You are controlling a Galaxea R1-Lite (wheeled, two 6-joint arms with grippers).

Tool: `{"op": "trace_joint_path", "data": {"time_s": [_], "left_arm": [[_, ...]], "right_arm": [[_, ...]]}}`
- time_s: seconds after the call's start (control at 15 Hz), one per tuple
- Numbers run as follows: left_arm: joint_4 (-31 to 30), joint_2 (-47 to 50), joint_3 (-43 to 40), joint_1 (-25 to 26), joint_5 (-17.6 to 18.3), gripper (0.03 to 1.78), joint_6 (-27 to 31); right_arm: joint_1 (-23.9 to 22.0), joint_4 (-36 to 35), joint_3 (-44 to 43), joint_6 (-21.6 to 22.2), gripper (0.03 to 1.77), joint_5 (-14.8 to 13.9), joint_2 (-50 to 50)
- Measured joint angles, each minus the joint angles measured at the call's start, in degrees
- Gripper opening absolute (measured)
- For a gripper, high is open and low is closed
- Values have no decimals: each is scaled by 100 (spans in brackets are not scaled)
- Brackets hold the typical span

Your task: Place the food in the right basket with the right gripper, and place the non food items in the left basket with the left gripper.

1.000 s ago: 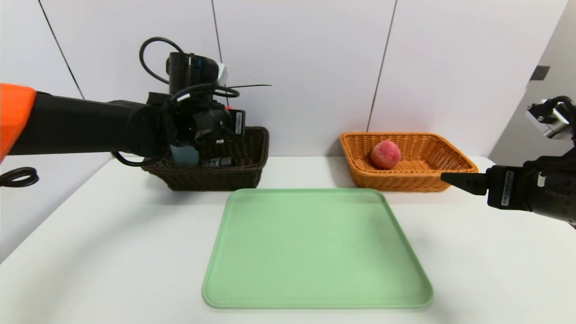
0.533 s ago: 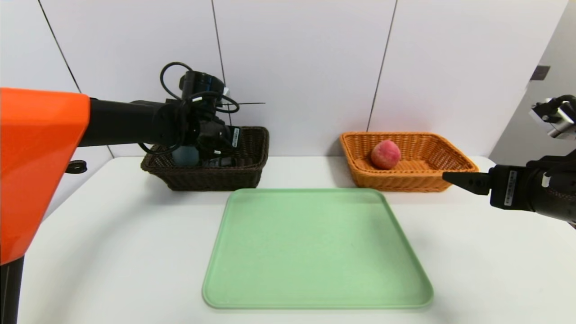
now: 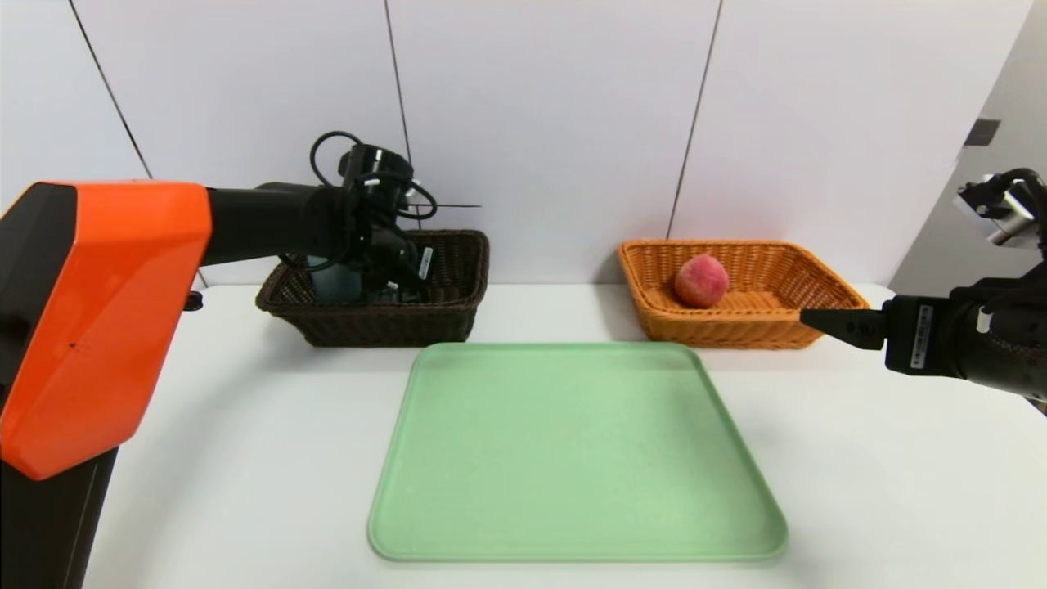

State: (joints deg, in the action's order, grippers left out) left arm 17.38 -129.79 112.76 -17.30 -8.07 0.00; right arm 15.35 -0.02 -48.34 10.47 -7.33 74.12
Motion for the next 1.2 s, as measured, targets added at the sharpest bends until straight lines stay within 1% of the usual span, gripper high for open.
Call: {"op": "trace_joint_path", "data": {"time_s": [0.33,0.4,0.47,0.6,0.73,1.0,1.2], "left_arm": [[-239,-210,9,16,0,62,0],[-283,-226,11,16,-2,70,0],[-355,-240,9,16,-2,83,0],[-429,-260,9,16,-5,103,0],[-477,-262,9,16,-5,118,-7],[-529,-22,9,16,-22,140,-18],[-510,524,-6,10,-17,149,13]], "right_arm": [[-6,27,-9,-34,170,0,2],[-6,13,-17,-61,170,0,7],[-6,7,-17,-78,170,-2,9],[-6,2,-17,-83,170,0,16],[-6,7,-17,-94,170,-2,22],[-6,51,-22,-111,170,0,29],[-6,132,-34,-161,170,9,49]]}}
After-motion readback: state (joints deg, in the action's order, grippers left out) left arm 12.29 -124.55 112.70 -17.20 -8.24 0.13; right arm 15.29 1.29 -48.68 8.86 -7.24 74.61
